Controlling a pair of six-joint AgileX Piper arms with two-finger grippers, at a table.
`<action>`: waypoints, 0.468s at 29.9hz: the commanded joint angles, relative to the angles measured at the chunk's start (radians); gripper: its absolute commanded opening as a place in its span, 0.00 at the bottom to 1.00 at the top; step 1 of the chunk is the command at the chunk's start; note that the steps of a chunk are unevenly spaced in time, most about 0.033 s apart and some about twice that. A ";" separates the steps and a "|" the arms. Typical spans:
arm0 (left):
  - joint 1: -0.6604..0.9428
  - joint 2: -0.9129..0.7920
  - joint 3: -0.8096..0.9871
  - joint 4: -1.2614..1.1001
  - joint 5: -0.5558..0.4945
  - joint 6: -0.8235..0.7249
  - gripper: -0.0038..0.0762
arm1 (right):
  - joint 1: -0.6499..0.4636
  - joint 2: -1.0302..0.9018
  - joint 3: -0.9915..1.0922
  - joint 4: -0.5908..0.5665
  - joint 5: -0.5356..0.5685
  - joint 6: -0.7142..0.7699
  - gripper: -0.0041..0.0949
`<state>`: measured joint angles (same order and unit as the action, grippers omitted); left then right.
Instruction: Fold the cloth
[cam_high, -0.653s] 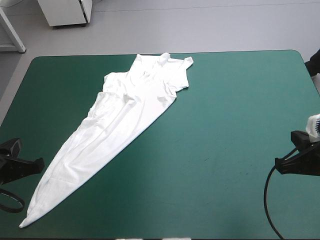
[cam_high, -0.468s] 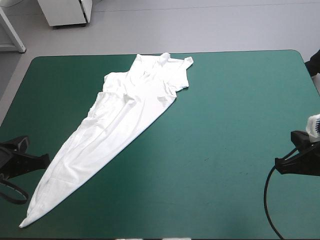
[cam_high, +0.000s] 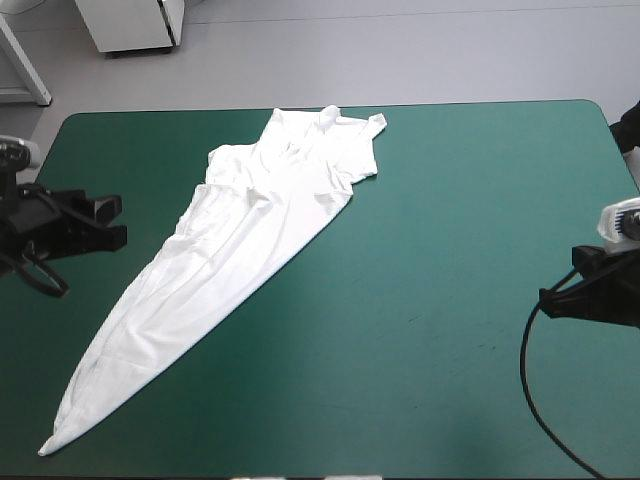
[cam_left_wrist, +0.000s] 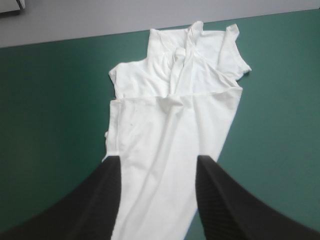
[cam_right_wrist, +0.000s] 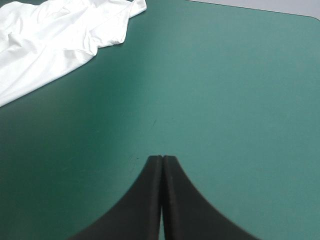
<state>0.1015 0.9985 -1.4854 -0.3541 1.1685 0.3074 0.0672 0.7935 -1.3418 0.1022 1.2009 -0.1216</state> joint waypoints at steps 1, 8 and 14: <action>-0.004 0.111 -0.127 -0.028 -0.069 0.023 0.50 | 0.002 0.048 -0.030 -0.002 -0.112 0.004 0.03; -0.164 0.406 -0.306 0.074 -0.002 0.025 0.47 | 0.002 0.129 -0.030 0.016 -0.119 0.013 0.03; -0.373 0.650 -0.428 0.423 -0.006 -0.165 0.45 | 0.002 0.176 -0.030 0.016 -0.119 0.011 0.03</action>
<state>-0.2072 1.6036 -1.8363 -0.0453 1.2058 0.2274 0.0672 0.9608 -1.3418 0.1089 1.1402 -0.1097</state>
